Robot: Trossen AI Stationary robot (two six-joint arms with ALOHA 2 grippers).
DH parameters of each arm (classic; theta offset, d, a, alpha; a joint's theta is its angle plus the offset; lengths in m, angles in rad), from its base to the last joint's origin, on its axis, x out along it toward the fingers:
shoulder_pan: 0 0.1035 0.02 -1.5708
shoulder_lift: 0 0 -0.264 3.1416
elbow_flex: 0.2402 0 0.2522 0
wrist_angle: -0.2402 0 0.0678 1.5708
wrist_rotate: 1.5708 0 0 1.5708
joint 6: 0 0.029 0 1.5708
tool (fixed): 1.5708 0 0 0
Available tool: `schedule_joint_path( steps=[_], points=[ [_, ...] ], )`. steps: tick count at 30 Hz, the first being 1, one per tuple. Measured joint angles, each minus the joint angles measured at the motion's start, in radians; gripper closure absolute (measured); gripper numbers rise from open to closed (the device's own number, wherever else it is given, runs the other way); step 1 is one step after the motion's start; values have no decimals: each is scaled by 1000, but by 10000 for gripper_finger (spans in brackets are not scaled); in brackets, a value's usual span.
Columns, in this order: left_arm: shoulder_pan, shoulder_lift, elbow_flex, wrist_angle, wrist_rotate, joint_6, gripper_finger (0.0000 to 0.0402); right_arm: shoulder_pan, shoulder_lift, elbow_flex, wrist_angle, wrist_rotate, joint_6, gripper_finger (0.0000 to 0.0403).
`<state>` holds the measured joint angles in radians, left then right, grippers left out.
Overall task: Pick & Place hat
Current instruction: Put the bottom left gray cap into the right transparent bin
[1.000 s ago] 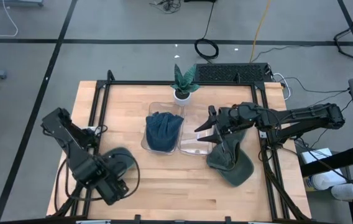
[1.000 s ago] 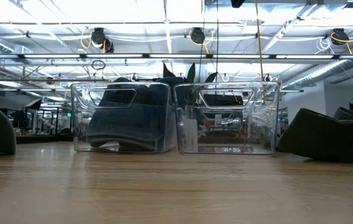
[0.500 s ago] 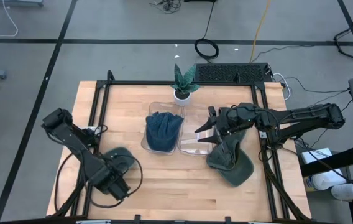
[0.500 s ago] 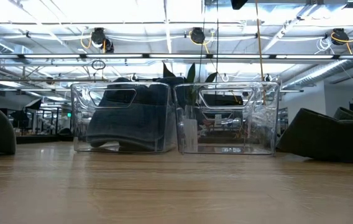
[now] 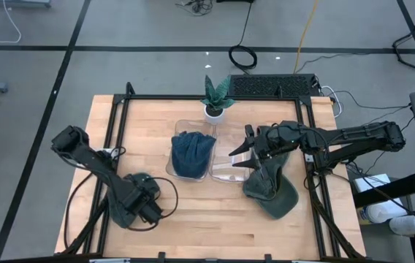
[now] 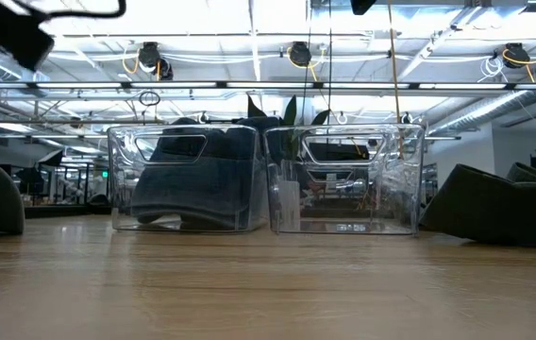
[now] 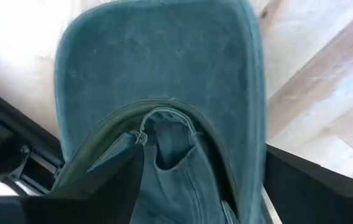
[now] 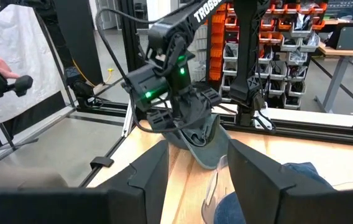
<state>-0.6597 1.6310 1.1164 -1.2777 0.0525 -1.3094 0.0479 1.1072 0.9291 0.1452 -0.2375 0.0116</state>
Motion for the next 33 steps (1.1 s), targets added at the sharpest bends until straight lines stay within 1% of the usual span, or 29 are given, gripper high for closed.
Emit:
schedule_joint_path(
  steps=[5, 8, 11, 18, 25, 27, 30, 33],
  points=[
    [14, 0, -61, 125, 26, 21, 92, 0, 0, 0, 0, 0, -1, 252],
    [14, 0, -67, 128, 24, 26, 100, 0, 0, 0, 0, 0, -1, 252],
    [14, 0, -67, 129, 9, 25, 139, 0, 0, 0, 0, 0, -1, 252],
    [16, 0, -67, 129, -9, 12, 272, 0, 0, 0, 0, 0, -1, 252],
    [29, 0, -67, 139, -3, 38, 381, 0, 0, 0, -1, 0, 2, 252],
    [31, -2, -67, 152, -4, 46, 390, 0, 0, 0, -1, 0, 2, 252],
    [31, -2, -62, 155, 2, 54, 383, 0, 0, 0, -1, 0, 0, 252],
    [31, -2, -42, 155, 11, 71, 391, 0, 0, 0, -2, 1, -6, 252]
  ],
)
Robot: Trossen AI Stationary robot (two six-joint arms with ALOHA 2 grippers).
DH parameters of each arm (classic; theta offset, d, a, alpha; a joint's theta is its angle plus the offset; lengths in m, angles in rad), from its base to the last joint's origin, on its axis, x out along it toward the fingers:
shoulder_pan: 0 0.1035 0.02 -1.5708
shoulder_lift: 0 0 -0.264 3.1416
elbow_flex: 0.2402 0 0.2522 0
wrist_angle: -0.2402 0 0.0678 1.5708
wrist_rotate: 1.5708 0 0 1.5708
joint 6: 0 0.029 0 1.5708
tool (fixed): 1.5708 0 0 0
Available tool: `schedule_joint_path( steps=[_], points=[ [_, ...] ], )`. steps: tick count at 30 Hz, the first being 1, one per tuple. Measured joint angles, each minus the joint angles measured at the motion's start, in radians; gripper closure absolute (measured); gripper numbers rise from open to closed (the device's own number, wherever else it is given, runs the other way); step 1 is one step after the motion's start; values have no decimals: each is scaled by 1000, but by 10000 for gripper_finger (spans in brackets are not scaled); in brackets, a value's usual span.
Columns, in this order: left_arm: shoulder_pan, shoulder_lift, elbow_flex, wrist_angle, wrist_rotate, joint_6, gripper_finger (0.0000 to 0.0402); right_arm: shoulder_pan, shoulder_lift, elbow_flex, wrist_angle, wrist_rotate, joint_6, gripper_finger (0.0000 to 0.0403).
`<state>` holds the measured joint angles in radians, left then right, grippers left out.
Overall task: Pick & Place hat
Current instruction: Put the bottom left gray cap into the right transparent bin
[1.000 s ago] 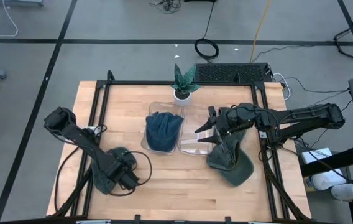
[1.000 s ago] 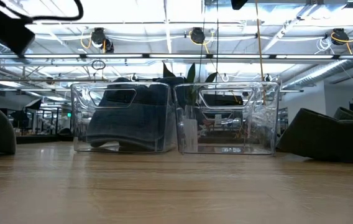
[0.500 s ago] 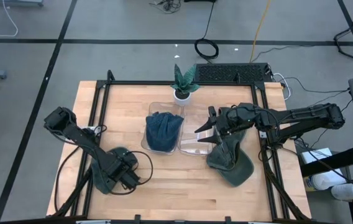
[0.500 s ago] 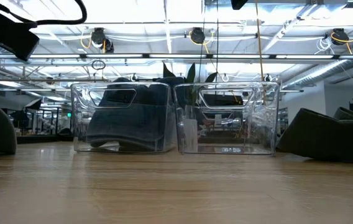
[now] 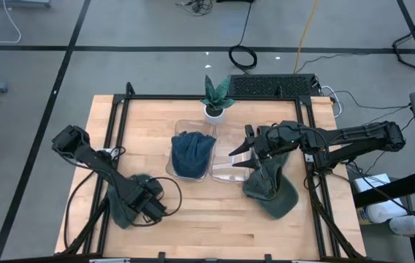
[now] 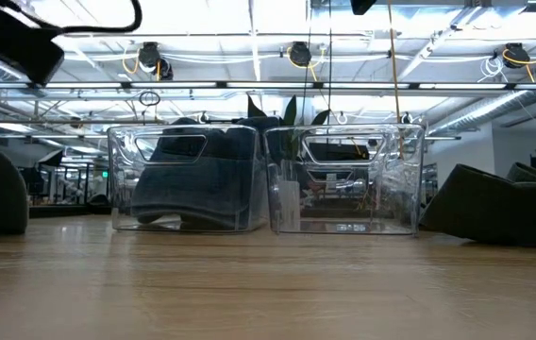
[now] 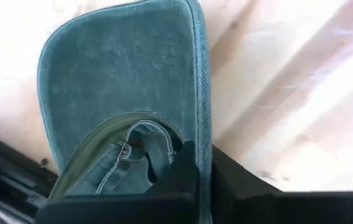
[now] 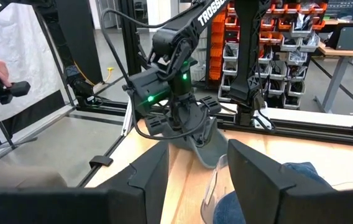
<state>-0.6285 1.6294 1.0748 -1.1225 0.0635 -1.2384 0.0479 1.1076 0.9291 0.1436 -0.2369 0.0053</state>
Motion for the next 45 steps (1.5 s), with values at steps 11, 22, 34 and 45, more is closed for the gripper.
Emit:
schedule_joint_path(
  steps=[11, 22, 34, 45],
  points=[
    [-36, -26, 198, 4, -38, 256, 393, 0, 0, 0, 0, 0, -2, 252],
    [-88, -26, 460, -1, -285, 568, 393, 0, 0, 0, 1, 0, -2, 252],
    [-90, -147, 505, -3, -635, 775, 393, 0, 0, 0, 39, -2, -25, 252],
    [-80, -346, 371, 167, -1016, 935, 393, 0, 0, 0, 188, -4, -55, 252]
  ],
)
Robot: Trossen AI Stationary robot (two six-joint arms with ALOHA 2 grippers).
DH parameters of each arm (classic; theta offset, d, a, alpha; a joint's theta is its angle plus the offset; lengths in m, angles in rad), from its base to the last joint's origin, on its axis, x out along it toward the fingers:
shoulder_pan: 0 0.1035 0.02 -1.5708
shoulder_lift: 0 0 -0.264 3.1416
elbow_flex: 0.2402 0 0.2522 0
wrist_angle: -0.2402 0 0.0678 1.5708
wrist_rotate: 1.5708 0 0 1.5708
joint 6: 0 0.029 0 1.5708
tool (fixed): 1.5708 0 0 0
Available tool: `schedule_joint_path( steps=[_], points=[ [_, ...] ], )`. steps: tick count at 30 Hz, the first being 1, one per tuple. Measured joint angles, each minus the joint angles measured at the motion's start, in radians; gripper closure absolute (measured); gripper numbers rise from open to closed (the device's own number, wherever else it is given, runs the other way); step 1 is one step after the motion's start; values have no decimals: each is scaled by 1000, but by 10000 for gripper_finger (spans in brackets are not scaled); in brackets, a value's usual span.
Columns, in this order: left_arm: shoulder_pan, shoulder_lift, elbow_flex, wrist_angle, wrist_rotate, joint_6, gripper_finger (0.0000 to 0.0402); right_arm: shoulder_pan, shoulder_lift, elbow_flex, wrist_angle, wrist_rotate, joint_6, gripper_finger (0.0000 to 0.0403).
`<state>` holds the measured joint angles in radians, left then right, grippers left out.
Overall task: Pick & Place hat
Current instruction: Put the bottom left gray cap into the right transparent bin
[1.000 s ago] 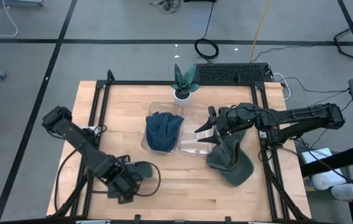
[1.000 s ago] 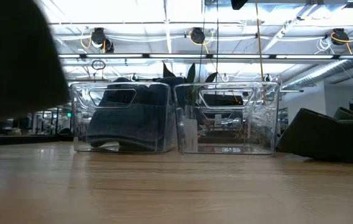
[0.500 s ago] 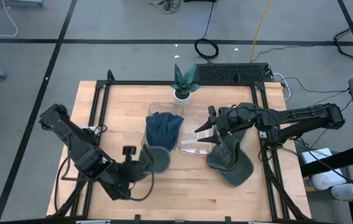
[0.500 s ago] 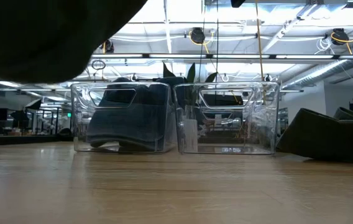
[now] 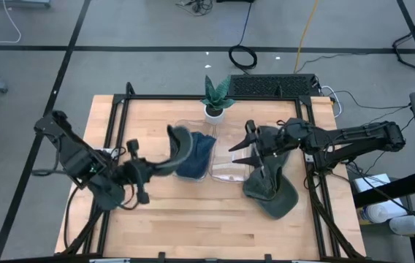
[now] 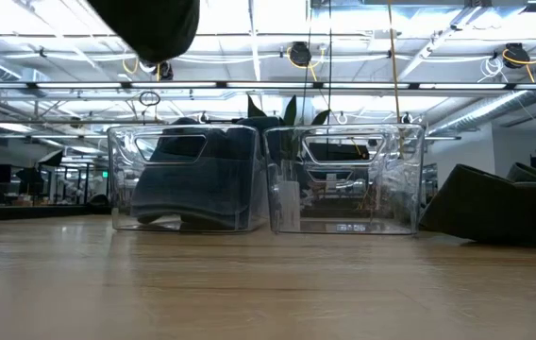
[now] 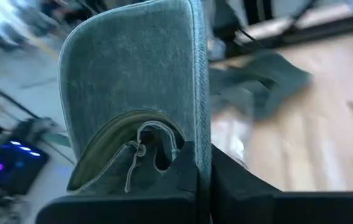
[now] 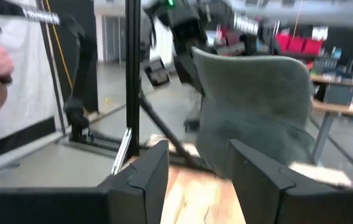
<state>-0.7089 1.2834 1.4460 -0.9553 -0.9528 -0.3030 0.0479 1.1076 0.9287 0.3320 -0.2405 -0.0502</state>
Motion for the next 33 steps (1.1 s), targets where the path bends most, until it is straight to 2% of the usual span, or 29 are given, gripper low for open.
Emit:
schedule_joint_path(
  steps=[6, 13, 18, 21, 25, 29, 31, 33],
  points=[
    [28, -119, -173, 299, -155, 162, 393, 0, 0, 0, 130, 0, -14, 252],
    [87, -237, -432, 883, -104, 578, 393, 0, 0, 0, 166, 2, 69, 252],
    [137, -285, -597, 1289, 52, 887, 393, 0, 0, 0, 165, 2, 130, 244],
    [167, -309, -653, 1441, 176, 1008, 393, 0, 0, 0, 165, 5, 166, 222],
    [215, -324, -666, 1486, 291, 1070, 393, -1, 0, 0, 159, 51, 211, 182],
    [272, -325, -666, 1518, 490, 1129, 393, -1, 17, 0, 159, 174, 227, 146],
    [300, -321, -666, 1538, 557, 1136, 393, -2, 31, 0, 154, 231, 240, 133],
    [331, -321, -666, 1542, 608, 1137, 393, -12, 52, 0, 173, 245, 244, 123]
  ],
)
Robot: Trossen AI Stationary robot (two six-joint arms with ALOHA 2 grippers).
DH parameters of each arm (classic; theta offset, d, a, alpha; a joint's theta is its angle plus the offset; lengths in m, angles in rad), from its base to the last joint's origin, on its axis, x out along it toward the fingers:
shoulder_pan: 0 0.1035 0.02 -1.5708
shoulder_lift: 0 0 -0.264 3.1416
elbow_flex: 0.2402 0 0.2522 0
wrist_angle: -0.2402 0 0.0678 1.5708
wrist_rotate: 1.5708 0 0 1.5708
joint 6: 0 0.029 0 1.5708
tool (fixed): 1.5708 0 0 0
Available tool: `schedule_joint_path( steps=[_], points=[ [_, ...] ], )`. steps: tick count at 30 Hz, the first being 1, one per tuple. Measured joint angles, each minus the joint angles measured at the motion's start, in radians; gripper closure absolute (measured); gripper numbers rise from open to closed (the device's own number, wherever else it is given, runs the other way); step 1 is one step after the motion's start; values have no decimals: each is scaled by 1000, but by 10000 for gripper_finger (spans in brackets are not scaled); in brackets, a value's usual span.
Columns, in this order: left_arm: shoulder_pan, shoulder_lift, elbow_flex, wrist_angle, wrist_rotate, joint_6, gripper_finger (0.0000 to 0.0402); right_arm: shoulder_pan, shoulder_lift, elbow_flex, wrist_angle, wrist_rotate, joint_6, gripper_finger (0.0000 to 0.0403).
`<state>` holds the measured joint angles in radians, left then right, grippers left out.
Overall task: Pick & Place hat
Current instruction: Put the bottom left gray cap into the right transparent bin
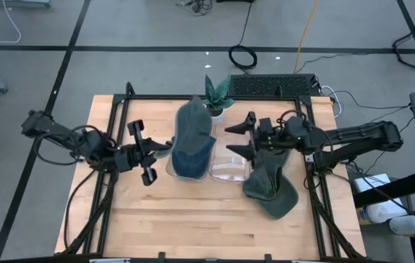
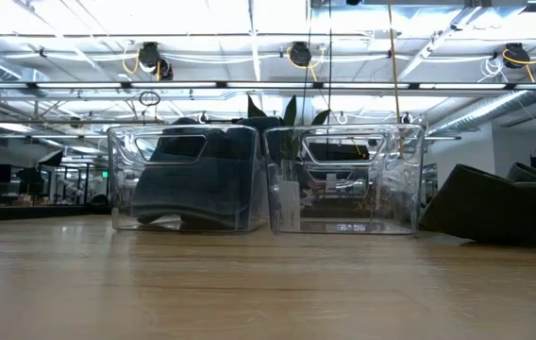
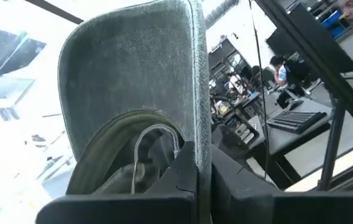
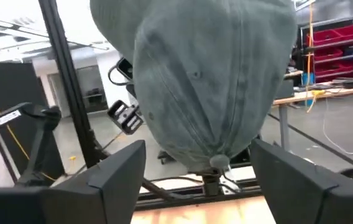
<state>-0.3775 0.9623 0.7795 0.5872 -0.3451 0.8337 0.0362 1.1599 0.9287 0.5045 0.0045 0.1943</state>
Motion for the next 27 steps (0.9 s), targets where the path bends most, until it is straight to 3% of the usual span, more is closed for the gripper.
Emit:
schedule_joint_path(
  steps=[5, 12, 21, 27],
  points=[
    [59, 0, 0, 39, 202, 0, 393, -24, 38, 0, 49, -9, 6, 113],
    [105, 20, 0, 113, 325, 12, 393, -30, 110, 0, 219, -115, -22, 121],
    [128, 136, 0, 284, 321, 85, 394, -28, 198, 0, 418, -140, -12, 124],
    [137, 178, 0, 295, 284, 96, 394, -17, 214, 0, 468, -140, -16, 138]
  ],
)
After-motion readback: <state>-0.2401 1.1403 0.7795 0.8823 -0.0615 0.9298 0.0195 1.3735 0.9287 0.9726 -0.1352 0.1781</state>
